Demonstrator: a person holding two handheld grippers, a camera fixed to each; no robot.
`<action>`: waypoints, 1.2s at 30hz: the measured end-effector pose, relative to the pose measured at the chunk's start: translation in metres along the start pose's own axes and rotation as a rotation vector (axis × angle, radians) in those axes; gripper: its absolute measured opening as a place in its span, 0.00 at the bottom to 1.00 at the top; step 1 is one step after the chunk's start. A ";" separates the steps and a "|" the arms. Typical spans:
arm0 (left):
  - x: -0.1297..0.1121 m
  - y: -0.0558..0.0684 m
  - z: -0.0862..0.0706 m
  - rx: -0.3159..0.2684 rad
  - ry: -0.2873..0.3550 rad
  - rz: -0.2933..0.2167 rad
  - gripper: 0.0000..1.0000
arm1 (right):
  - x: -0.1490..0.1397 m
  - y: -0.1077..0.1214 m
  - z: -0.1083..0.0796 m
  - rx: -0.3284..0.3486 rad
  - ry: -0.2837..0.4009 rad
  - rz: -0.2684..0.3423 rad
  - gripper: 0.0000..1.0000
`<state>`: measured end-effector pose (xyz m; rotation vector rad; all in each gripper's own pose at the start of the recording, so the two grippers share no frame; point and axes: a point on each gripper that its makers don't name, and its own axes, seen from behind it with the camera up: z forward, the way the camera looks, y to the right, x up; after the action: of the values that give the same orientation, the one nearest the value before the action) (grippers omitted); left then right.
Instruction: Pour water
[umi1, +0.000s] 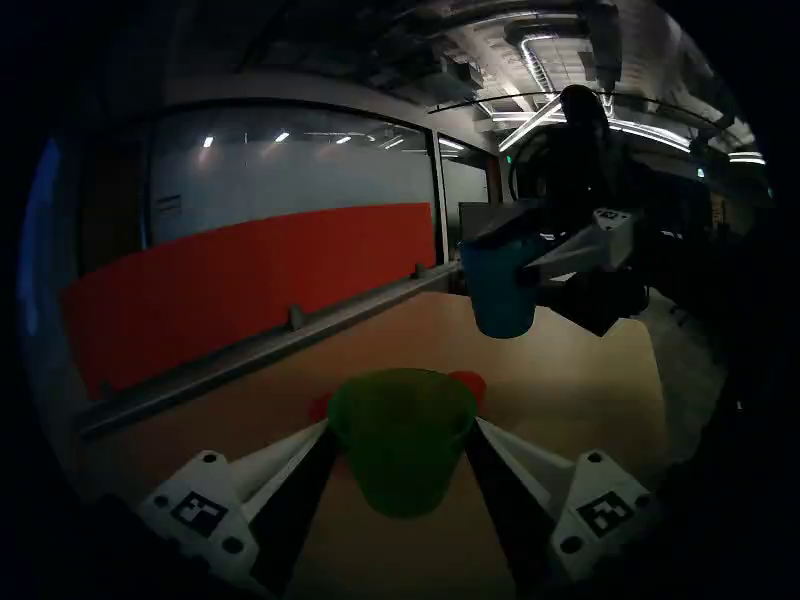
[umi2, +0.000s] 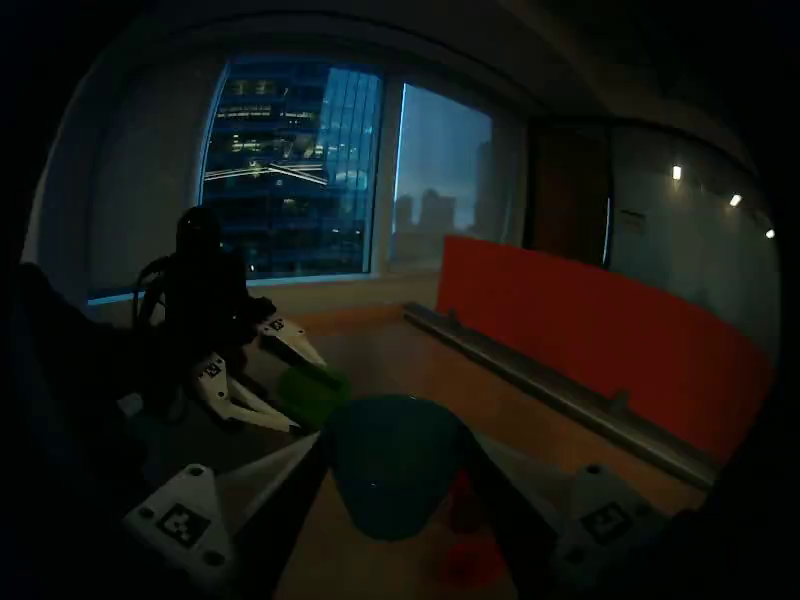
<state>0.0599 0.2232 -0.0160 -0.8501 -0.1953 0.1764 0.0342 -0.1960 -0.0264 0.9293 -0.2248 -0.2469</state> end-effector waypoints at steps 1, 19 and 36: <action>-0.002 0.000 0.001 -0.002 -0.009 0.003 0.85 | -0.003 0.000 0.001 0.003 -0.008 0.000 0.94; -0.044 -0.004 0.017 -0.032 -0.146 0.020 0.85 | -0.047 0.007 0.017 0.044 -0.129 -0.003 0.94; -0.082 -0.005 0.026 -0.060 -0.255 0.040 0.86 | -0.093 0.003 0.036 0.089 -0.254 -0.041 0.95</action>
<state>-0.0252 0.2201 -0.0031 -0.8901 -0.4246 0.3184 -0.0639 -0.1932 -0.0108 0.9907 -0.4537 -0.3956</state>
